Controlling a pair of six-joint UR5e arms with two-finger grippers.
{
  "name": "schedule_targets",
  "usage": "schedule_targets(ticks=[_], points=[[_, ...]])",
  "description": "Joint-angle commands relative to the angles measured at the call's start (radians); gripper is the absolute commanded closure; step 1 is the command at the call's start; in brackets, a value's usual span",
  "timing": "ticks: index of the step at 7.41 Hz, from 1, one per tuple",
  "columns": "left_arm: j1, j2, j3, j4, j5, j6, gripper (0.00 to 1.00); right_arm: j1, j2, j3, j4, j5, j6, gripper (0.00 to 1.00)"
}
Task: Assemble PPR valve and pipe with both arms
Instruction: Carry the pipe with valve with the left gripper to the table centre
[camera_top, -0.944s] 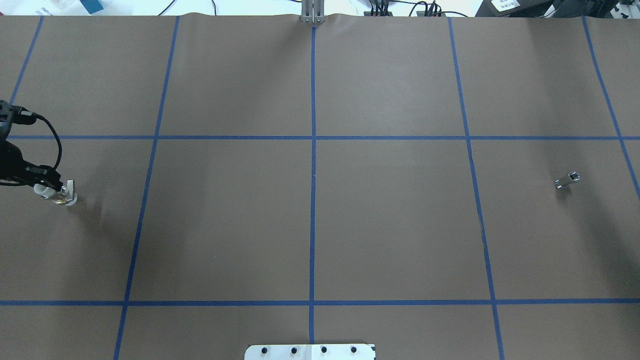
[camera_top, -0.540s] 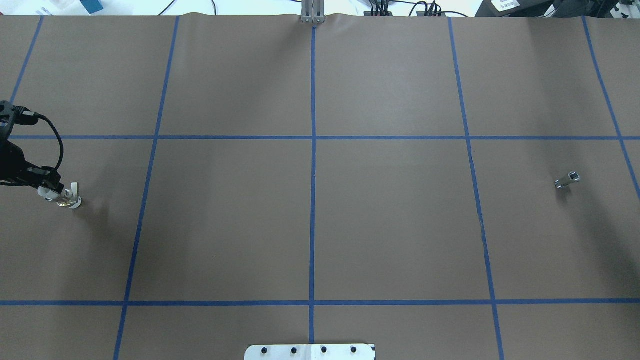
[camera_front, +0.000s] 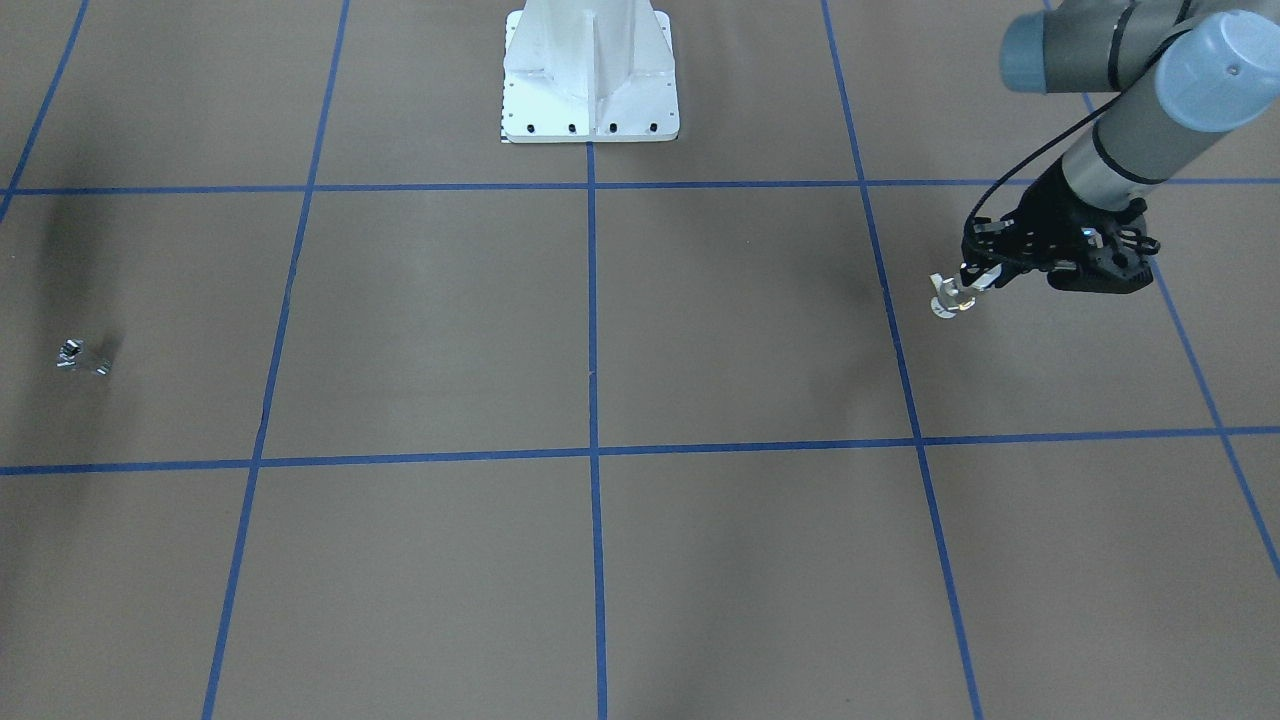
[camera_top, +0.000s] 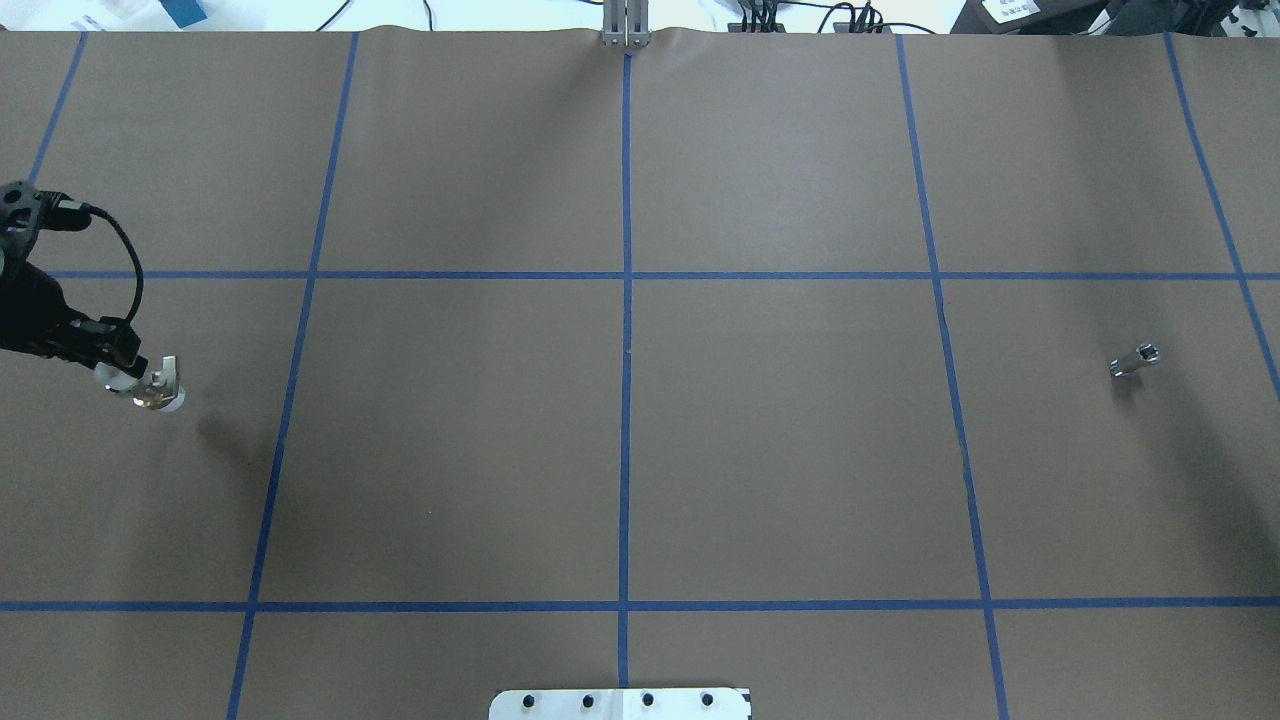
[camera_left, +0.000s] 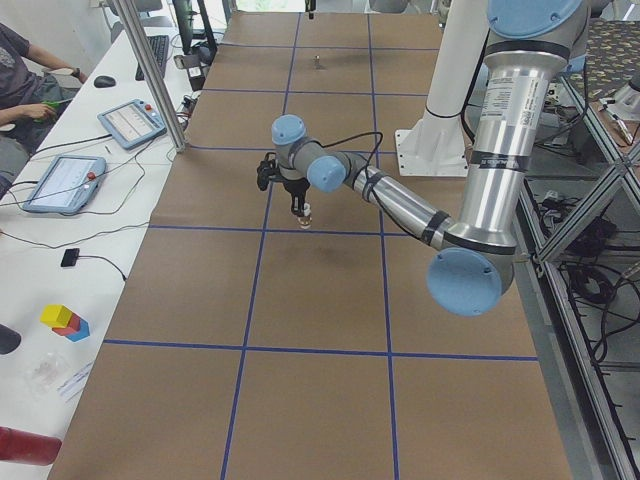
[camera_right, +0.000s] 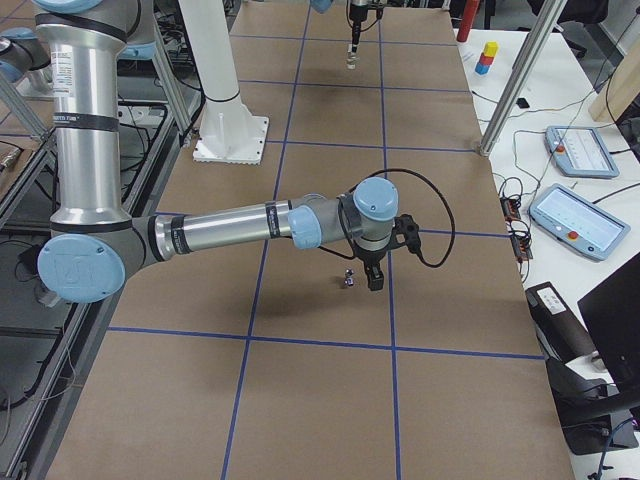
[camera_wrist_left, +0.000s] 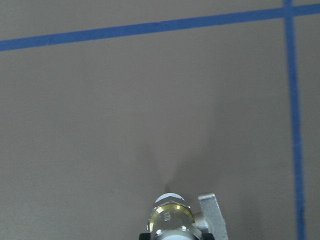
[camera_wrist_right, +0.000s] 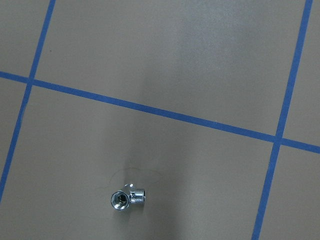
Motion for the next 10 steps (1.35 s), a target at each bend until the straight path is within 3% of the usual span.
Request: schedule_targets(ticks=[1, 3, 4, 6, 7, 10], points=[[0.192, -0.217, 0.026, 0.069, 0.143, -0.197, 1.00, -0.005, 0.001, -0.001, 0.003, -0.002, -0.010, 0.00], [0.231, -0.519, 0.229, 0.207, 0.190, -0.227, 1.00, -0.017, 0.006, -0.001, 0.003, -0.002, -0.001, 0.00], [0.236, -0.598, 0.321, 0.190, 0.193, -0.253, 1.00, -0.017, 0.007, -0.001, 0.003, -0.002, -0.001, 0.00], [0.245, -0.846, 0.676, 0.096, 0.224, -0.255, 1.00, -0.017, 0.009, -0.001, 0.004, -0.001, -0.001, 0.00], [0.251, -0.849, 0.720, 0.029, 0.236, -0.255, 1.00, -0.017, 0.013, 0.001, 0.004, -0.001, 0.001, 0.00], [0.268, -0.853, 0.764, 0.019, 0.241, -0.250, 1.00, -0.017, 0.013, 0.001, 0.004, -0.002, -0.001, 0.00]])
